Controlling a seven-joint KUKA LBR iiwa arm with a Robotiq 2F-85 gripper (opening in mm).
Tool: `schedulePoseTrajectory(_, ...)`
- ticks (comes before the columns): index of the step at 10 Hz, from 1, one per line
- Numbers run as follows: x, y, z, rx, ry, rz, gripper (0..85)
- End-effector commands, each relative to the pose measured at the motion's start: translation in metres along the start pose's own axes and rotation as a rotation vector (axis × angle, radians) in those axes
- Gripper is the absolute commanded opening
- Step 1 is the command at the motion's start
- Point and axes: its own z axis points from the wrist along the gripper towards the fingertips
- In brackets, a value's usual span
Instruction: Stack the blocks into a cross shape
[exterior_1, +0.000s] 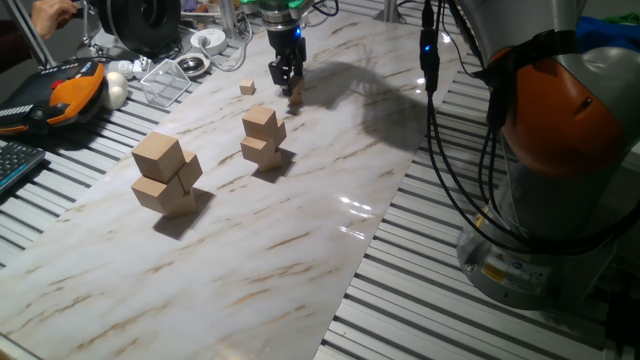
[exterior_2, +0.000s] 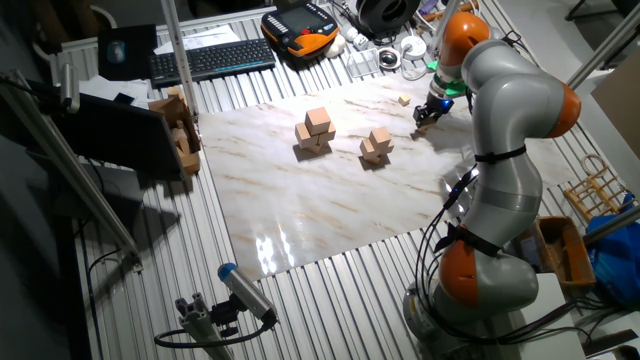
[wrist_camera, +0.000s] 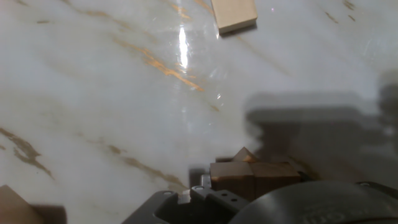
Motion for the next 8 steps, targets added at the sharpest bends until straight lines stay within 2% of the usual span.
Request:
schedulePoseTrajectory(1,0.0000,0.0000,0.0000,0.000,0.000,-0.002,51.0)
schedulePoseTrajectory(8,0.0003,0.0004,0.0000,0.005,-0.003,-0.009,51.0)
